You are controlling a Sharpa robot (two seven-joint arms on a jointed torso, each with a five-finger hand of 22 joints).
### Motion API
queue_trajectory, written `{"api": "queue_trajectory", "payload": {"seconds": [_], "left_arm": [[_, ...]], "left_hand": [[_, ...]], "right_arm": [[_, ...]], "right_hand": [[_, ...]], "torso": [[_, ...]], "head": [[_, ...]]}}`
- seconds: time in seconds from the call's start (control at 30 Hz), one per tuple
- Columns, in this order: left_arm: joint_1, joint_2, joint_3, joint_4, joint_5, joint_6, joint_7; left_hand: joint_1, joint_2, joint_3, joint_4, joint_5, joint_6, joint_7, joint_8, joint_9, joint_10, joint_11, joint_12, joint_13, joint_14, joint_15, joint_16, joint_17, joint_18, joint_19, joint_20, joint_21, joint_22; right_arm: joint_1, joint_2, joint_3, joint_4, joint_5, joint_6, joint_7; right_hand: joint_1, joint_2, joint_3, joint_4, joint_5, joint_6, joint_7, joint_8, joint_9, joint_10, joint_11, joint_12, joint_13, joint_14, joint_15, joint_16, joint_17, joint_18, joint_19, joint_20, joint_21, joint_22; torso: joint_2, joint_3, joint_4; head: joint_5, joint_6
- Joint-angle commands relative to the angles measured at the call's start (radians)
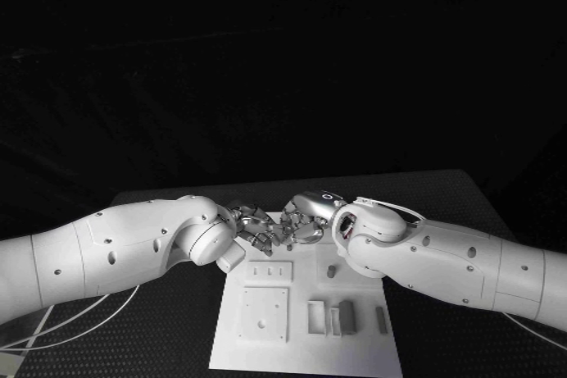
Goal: Assemble the parts on the task board
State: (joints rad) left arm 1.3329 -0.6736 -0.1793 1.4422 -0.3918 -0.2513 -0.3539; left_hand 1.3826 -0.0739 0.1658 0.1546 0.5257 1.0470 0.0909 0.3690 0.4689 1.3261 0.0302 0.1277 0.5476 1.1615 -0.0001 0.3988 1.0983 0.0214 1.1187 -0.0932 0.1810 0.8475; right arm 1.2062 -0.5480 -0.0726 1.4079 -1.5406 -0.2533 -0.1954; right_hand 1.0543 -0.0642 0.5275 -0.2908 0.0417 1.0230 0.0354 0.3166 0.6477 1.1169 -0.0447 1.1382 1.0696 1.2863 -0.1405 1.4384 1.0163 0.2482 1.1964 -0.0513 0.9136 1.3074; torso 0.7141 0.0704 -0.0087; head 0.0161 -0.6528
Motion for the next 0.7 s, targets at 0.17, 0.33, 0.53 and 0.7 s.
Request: {"api": "queue_trajectory", "payload": {"seconds": [0.17, 0.33, 0.53, 0.7], "left_arm": [[0.002, 0.001, 0.002, -0.003, 0.016, -0.023, 0.011], [0.002, 0.0, 0.002, -0.006, 0.017, -0.022, 0.01], [0.002, -0.005, 0.002, -0.009, 0.017, -0.016, 0.007], [0.002, -0.011, 0.002, -0.016, 0.009, -0.002, 0.004]], "left_hand": [[-0.219, 0.044, 0.2, -0.311, -0.008, 0.016, -0.004, -0.006, 0.049, 0.012, -0.004, -0.001, 0.02, 0.017, -0.006, -0.007, 0.008, -0.007, 0.012, -0.01, -0.019, 0.017], [-0.35, 0.068, 0.303, -0.436, -0.016, 0.027, -0.007, -0.003, 0.073, 0.026, -0.008, 0.001, 0.032, 0.031, -0.008, -0.004, 0.014, -0.007, 0.026, -0.014, -0.016, 0.04], [-0.359, 0.075, 0.314, -0.44, -0.021, 0.028, -0.008, -0.002, 0.079, 0.027, -0.009, 0.002, 0.034, 0.033, -0.009, -0.004, 0.016, -0.007, 0.027, -0.014, -0.016, 0.045], [-0.362, 0.079, 0.322, -0.443, -0.035, 0.028, -0.008, -0.001, 0.084, 0.027, -0.009, 0.002, 0.036, 0.034, -0.009, -0.003, 0.017, -0.006, 0.027, -0.015, -0.016, 0.049]], "right_arm": [[-0.003, 0.004, -0.001, 0.001, -0.002, 0.013, 0.018], [-0.003, 0.007, -0.001, -0.006, -0.002, 0.013, 0.015], [-0.004, -0.006, -0.001, -0.01, 0.0, -0.005, 0.014], [-0.004, -0.027, -0.001, -0.011, 0.004, -0.029, 0.013]], "right_hand": [[-0.006, -0.002, 0.002, 0.002, 0.006, 0.033, 0.032, 0.003, 0.007, 0.003, 0.002, -0.003, -0.002, -0.009, -0.008, -0.004, -0.016, 0.014, -0.001, -0.008, 0.001, 0.008], [-0.01, -0.033, 0.001, 0.002, 0.006, -0.01, 0.047, -0.024, 0.0, -0.019, 0.016, -0.019, -0.008, -0.049, 0.004, -0.031, -0.062, 0.014, -0.026, 0.0, -0.016, 0.004], [-0.025, -0.074, 0.002, 0.008, 0.007, -0.08, 0.078, -0.065, -0.012, -0.066, 0.046, -0.054, -0.023, -0.093, 0.034, -0.058, -0.069, 0.01, -0.064, 0.02, -0.043, -0.004], [-0.026, -0.089, 0.01, 0.011, 0.006, -0.111, 0.093, -0.084, -0.018, -0.082, 0.061, -0.068, -0.034, -0.112, 0.048, -0.071, -0.075, 0.009, -0.082, 0.032, -0.056, -0.007]], "torso": [[0.001, -0.0003, 0.0007], [0.0, 0.0008, -0.0011], [0.001, 0.0009, -0.0005], [0.0, 0.0014, -0.0004]], "head": [[-0.004, -0.004], [-0.002, -0.005], [-0.002, -0.005], [-0.001, -0.004]]}}
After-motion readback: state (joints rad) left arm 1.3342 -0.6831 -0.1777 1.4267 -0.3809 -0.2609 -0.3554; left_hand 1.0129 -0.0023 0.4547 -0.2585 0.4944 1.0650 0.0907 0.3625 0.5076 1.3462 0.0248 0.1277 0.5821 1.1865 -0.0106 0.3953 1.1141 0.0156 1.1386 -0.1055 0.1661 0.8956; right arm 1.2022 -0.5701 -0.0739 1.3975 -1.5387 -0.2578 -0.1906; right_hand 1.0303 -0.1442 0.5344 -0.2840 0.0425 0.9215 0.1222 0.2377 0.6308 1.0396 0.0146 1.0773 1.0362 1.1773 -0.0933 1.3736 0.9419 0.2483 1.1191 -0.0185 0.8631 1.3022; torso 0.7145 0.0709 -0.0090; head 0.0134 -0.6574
